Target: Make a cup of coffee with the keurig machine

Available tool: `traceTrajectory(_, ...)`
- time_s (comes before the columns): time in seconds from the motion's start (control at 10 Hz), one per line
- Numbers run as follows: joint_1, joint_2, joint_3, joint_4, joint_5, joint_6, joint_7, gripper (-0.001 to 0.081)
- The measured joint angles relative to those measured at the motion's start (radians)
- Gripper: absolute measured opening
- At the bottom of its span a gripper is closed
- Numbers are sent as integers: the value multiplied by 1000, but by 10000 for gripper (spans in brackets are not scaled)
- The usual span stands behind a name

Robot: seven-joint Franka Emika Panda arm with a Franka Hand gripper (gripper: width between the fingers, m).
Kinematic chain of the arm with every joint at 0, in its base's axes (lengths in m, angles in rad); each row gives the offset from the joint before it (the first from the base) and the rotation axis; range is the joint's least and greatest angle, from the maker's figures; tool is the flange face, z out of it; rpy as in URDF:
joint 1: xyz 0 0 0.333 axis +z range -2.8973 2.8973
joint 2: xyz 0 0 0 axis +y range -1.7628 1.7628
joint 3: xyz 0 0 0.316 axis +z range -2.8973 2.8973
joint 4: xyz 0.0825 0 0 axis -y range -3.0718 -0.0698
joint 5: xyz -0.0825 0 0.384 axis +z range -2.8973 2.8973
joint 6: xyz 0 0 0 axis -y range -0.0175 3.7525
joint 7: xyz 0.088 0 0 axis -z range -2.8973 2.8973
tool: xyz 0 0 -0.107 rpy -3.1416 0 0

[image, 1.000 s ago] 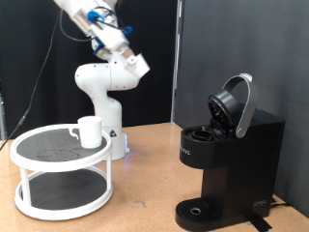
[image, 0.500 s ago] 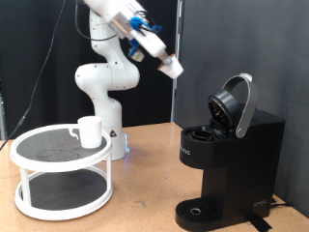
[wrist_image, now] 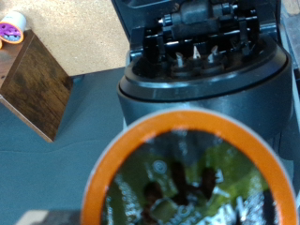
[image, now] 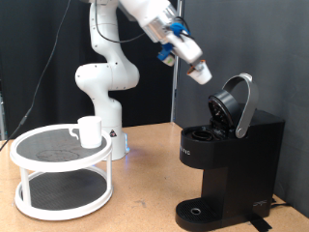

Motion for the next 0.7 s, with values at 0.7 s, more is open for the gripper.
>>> traceTrajectory(0.7,-5,13,-3,-62,-66,43,-5,326)
